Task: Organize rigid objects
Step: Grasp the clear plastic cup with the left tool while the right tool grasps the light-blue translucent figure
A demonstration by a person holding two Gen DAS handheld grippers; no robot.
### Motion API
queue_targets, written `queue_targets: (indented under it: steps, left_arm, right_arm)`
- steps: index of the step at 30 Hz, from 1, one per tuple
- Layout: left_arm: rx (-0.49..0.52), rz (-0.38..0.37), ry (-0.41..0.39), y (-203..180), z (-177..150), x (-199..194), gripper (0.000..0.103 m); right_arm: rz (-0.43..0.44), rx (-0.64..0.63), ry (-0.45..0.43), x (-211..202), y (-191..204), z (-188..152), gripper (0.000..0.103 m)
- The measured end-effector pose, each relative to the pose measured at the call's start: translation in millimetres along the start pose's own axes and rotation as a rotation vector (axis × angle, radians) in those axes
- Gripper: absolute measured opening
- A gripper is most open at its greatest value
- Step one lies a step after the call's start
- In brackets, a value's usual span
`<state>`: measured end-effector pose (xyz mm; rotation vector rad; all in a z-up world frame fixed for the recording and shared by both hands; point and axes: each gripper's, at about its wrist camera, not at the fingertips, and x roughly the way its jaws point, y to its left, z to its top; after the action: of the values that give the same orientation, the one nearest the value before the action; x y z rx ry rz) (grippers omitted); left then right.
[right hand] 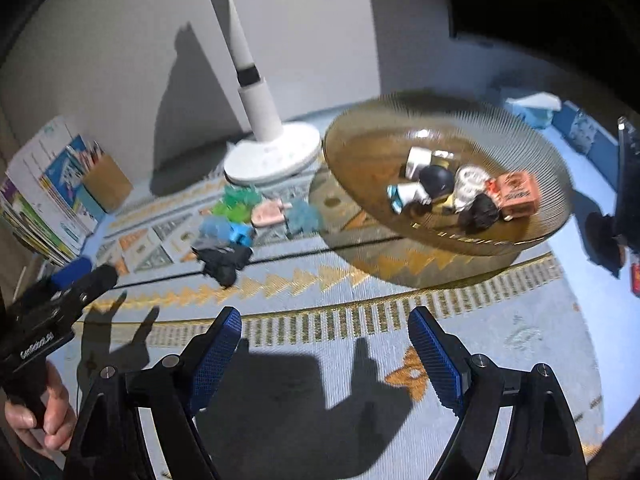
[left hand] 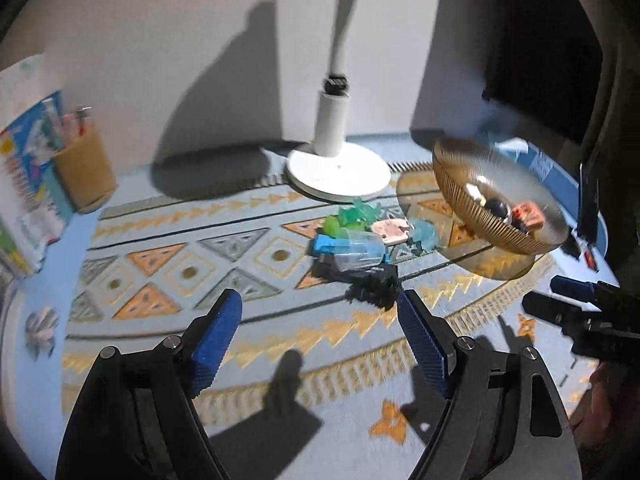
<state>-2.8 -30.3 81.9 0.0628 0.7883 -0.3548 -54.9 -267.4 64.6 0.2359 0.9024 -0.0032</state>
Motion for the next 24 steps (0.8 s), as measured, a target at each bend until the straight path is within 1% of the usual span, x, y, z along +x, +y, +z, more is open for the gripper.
queue_targets:
  steps: [4,7,11,17,18,19,20,21,22,24]
  left_arm:
    - [0.054,-0.007,0.053,-18.0,13.9,42.0,0.079]
    - [0.080,0.010,0.077,-26.2,22.1,66.9,0.079]
    - [0.073,0.016,0.081,-29.6,29.9,86.4,0.079]
    - [0.091,0.028,0.065,-35.2,30.2,98.0,0.078]
    - [0.090,0.025,0.061,-35.4,29.6,98.7,0.073]
    - [0.089,0.019,0.061,-35.4,29.5,100.0,0.065]
    - [0.086,0.012,0.064,-35.3,29.8,102.3,0.062]
    - [0.081,0.007,0.066,-34.5,29.3,103.5,0.056]
    - [0.077,0.005,0.067,-33.9,28.7,104.6,0.051]
    - [0.080,0.008,0.069,-34.4,27.0,107.2,0.048]
  right_arm:
    - [0.096,0.070,0.062,30.9,-11.2,10.0,0.084]
    - [0.144,0.131,0.069,44.7,-18.7,22.3,0.084]
    - [0.144,0.160,0.039,57.9,-19.9,41.5,0.084]
    - [0.161,0.198,0.027,88.5,-11.4,62.6,0.084]
    - [0.174,0.202,0.037,95.6,-10.7,64.4,0.084]
    - [0.169,0.196,0.055,104.8,-9.4,66.0,0.083]
    - [0.149,0.197,0.064,110.0,-9.5,66.1,0.081]
    - [0.141,0.204,0.065,113.0,-10.6,65.9,0.079]
    - [0.146,0.211,0.053,114.3,-11.9,66.1,0.078]
    - [0.140,0.221,0.025,115.1,-13.5,67.7,0.076]
